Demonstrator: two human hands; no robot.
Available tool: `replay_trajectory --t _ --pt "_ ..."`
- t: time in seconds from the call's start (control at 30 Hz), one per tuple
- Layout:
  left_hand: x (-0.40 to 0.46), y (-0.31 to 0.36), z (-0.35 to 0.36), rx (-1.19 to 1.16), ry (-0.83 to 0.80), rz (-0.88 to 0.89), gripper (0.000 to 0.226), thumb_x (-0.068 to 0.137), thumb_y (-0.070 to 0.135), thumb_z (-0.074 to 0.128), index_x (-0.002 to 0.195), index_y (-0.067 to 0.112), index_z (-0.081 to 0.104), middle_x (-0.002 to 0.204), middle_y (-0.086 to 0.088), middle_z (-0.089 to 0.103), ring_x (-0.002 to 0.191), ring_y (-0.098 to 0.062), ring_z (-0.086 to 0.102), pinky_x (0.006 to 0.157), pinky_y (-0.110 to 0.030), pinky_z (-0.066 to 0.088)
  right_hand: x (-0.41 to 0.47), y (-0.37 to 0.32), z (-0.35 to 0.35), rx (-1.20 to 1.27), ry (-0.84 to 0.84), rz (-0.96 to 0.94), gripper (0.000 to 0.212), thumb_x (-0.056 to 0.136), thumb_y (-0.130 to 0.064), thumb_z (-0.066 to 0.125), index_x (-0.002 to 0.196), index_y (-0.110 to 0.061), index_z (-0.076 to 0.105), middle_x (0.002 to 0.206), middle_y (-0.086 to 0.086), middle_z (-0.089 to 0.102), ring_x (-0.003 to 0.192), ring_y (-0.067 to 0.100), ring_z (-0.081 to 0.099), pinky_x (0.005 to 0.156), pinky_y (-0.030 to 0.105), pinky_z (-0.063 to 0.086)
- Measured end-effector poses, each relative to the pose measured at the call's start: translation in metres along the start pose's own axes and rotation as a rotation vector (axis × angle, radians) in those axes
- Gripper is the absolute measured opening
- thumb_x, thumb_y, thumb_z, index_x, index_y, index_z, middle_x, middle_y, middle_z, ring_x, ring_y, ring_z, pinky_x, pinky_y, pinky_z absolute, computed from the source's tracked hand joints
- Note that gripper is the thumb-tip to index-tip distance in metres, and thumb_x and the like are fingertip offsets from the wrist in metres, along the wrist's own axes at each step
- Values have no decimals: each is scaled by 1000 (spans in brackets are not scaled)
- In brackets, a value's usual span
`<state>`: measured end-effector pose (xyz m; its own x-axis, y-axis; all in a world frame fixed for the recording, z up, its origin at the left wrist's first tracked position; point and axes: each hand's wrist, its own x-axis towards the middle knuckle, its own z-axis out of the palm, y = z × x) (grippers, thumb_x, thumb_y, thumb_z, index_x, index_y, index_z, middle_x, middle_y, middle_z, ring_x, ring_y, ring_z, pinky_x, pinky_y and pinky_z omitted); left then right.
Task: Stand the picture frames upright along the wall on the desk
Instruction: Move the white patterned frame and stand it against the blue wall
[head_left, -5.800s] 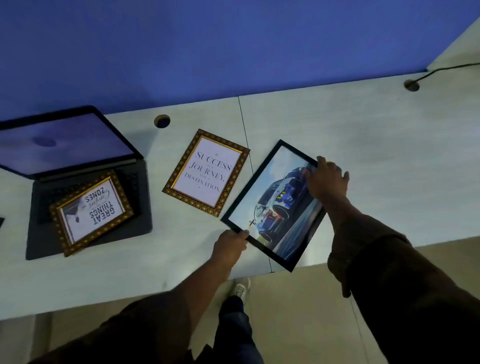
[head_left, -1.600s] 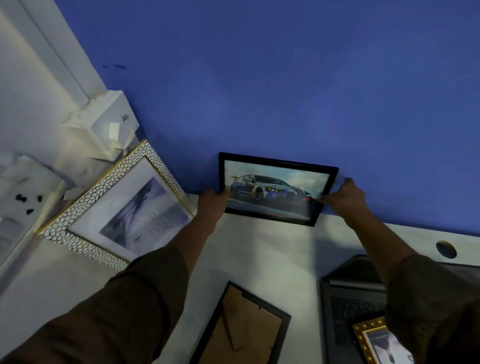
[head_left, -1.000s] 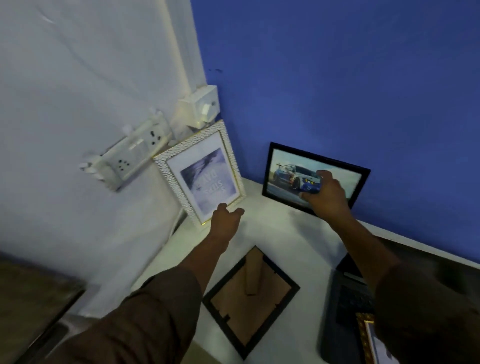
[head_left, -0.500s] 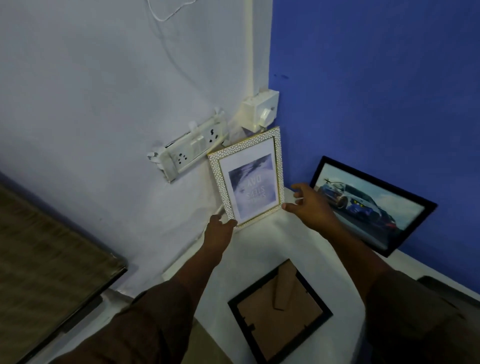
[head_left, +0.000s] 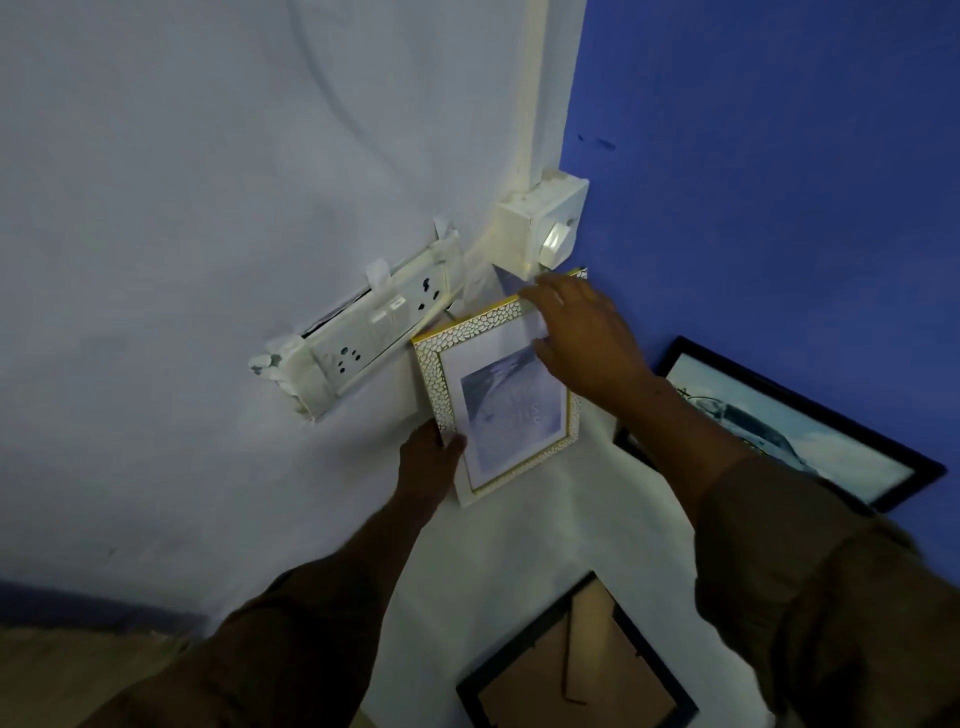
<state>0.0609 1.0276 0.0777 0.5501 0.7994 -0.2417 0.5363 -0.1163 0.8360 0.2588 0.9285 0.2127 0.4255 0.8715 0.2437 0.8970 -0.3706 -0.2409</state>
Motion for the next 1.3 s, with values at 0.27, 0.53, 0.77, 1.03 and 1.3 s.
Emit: replay_trajectory --t 0.27,0.53,0.77,1.03,1.3 --pt "-23 -6 -3 56 -57 192 34 91 40 62 99 8 72 94 -9 77 88 -25 72 80 -42 59 -3 10 -21 -263 -1 -67 46 87 -34 72 129 -21 61 125 10 58 118 32 55 107 46 35" --pt "-86 84 -19 97 45 546 16 89 31 70 98 18 71 84 -2 74 78 -17 67 70 -30 51 -112 29 -116 322 -86 97 20 91 -30 74 106 -21 64 98 -4 69 93 16 63 72 28 44" --pt "-195 176 -11 304 216 804 46 83 37 74 126 19 65 125 -5 69 120 -30 59 101 -41 40 -280 35 -185 780 330 302 12 92 -14 72 92 -24 64 82 -14 68 75 1 63 68 21 51" --pt "-330 185 59 -313 318 243 77 82 48 76 139 7 45 143 -21 46 134 -41 44 107 -52 44 -478 34 -255 1045 881 568 11 96 -1 64 104 -8 64 91 -5 74 76 2 70 66 19 57" --pt "-443 223 164 -887 -559 -144 42 102 46 51 127 16 63 120 -8 72 107 -30 68 98 -43 54 -601 14 -275 1360 1231 662 27 97 -2 63 123 -6 62 122 12 73 108 27 71 94 42 58"
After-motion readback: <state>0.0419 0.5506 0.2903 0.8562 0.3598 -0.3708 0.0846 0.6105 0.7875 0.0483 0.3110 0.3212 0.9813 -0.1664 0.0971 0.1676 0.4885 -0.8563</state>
